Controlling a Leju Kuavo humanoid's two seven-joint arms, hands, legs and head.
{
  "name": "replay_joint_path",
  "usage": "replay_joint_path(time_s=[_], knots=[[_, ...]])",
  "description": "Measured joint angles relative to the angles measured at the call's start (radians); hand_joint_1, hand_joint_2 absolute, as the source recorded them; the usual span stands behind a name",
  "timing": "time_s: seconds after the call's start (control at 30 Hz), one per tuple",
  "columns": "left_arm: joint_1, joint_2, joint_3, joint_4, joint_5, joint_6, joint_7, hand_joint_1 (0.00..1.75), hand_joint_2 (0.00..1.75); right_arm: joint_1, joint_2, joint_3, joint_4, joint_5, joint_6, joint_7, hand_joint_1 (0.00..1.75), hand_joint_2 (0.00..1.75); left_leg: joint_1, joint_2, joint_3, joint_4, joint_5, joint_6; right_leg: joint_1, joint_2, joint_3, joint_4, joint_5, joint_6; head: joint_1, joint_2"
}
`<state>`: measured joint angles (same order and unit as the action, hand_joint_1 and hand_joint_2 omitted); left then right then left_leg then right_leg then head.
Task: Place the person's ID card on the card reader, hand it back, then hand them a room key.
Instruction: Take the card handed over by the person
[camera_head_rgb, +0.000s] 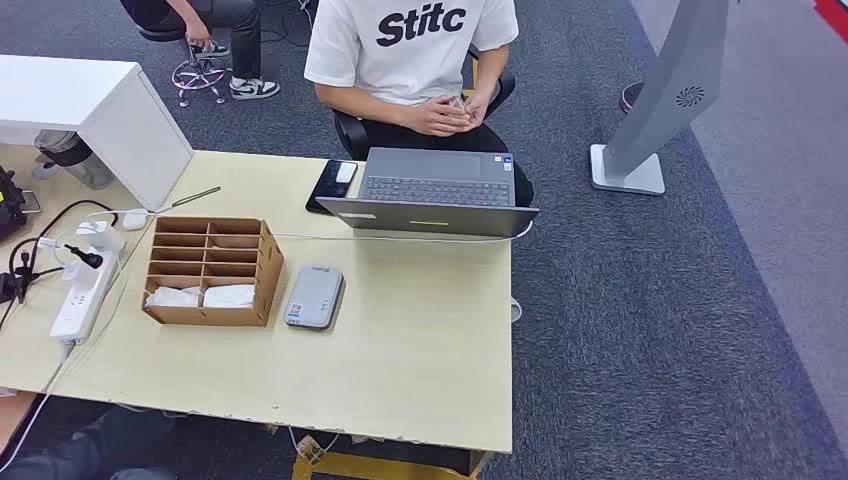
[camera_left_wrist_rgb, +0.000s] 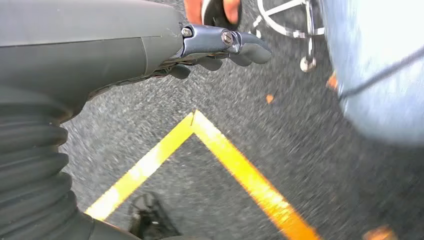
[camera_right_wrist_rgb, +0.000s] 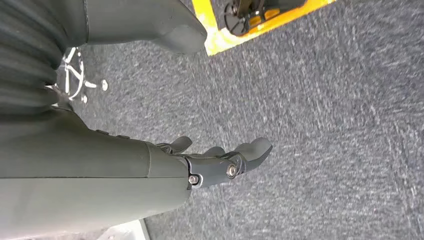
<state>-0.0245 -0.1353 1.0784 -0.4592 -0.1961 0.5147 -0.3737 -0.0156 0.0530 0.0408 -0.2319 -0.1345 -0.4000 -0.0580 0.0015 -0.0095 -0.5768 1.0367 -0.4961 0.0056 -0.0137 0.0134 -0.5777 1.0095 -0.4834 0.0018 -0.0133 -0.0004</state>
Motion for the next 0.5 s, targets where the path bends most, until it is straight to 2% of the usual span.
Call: replay_joint_path(time_s=[0.2, 0.5], knots=[[-0.001, -0.048, 0.118, -0.096, 0.05, 0.05, -0.041, 0.0, 1.75, -0.006, 0.0, 0.013, 0.009, 0.023, -0.027, 0.012, 0.0, 1.75, 0.0, 0.0, 0.0, 0.0, 0.0, 0.0, 0.0, 0.0, 0.0, 0.0, 0.0, 0.0, 0.0, 0.0], [-0.013, -0.124, 0.293, -0.289, 0.169, 0.122, -0.188, 0.0, 1.75, -0.017, 0.0, 0.038, 0.024, 0.071, -0.037, 0.066, 0.0, 1.75, 0.0, 0.0, 0.0, 0.0, 0.0, 0.0, 0.0, 0.0, 0.0, 0.0, 0.0, 0.0, 0.0, 0.0]])
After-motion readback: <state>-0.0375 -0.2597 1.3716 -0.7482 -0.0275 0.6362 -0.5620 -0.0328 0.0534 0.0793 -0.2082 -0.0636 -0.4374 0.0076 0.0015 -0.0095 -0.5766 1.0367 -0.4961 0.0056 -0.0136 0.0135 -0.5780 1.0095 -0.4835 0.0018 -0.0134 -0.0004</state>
